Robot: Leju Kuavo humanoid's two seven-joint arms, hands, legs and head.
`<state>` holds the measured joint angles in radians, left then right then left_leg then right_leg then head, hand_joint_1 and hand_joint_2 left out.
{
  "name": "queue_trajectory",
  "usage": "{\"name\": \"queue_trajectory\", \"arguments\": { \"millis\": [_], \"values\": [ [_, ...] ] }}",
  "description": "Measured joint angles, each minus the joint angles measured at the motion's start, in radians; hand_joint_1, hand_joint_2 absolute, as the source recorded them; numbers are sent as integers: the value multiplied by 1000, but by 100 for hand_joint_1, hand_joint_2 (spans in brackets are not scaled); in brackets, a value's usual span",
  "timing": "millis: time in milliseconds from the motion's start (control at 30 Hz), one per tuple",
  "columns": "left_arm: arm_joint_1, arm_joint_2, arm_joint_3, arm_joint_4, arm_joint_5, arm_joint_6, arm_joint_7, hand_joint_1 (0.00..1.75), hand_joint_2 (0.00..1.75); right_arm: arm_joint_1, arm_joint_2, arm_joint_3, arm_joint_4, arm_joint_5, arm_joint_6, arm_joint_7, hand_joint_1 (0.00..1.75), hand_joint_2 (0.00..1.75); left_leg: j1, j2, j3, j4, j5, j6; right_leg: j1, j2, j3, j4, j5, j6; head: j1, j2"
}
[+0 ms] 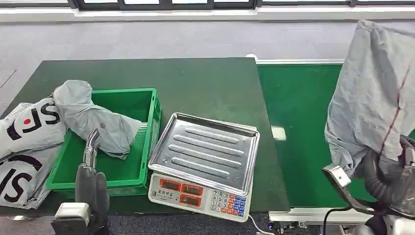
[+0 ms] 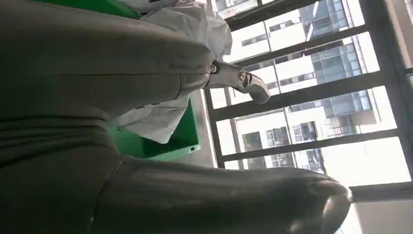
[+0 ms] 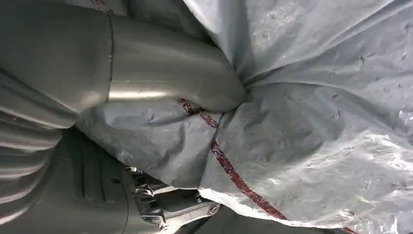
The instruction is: Moved the parcel from conveyor to table for the left to box.
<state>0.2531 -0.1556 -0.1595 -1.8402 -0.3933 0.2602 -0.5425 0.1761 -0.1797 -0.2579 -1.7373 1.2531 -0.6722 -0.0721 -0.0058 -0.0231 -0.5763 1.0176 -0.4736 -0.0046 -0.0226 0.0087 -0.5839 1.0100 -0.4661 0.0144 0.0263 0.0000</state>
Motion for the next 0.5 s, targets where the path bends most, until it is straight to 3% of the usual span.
{"name": "queue_trajectory", "arguments": {
  "millis": [100,167,267,333,500],
  "values": [
    [2,0,0,0,0,5,-5,0,0,-10,3,2,0,-43,24,-29,175,175,0,0,-7,0,-1,0,0,0,2,0,-1,0,0,0],
    [-5,0,0,4,1,10,-12,0,0,-84,8,58,67,-201,96,-122,175,175,0,3,-6,-1,0,0,0,4,1,0,1,-2,0,0],
    [-19,0,0,12,2,9,-13,0,0,-160,27,138,147,-255,139,-183,175,175,1,5,-5,-1,1,0,1,6,2,0,1,-1,0,0],
    [-37,0,0,22,4,6,-11,0,0,-228,60,208,228,-282,158,-195,175,175,2,6,3,-1,4,-2,2,6,0,0,3,-3,0,0],
    [-97,-1,-7,63,15,-3,-12,0,0,-362,151,363,407,-356,215,-238,175,175,5,4,1,-1,7,-5,4,6,-2,1,6,-5,0,0]
  ]
}}
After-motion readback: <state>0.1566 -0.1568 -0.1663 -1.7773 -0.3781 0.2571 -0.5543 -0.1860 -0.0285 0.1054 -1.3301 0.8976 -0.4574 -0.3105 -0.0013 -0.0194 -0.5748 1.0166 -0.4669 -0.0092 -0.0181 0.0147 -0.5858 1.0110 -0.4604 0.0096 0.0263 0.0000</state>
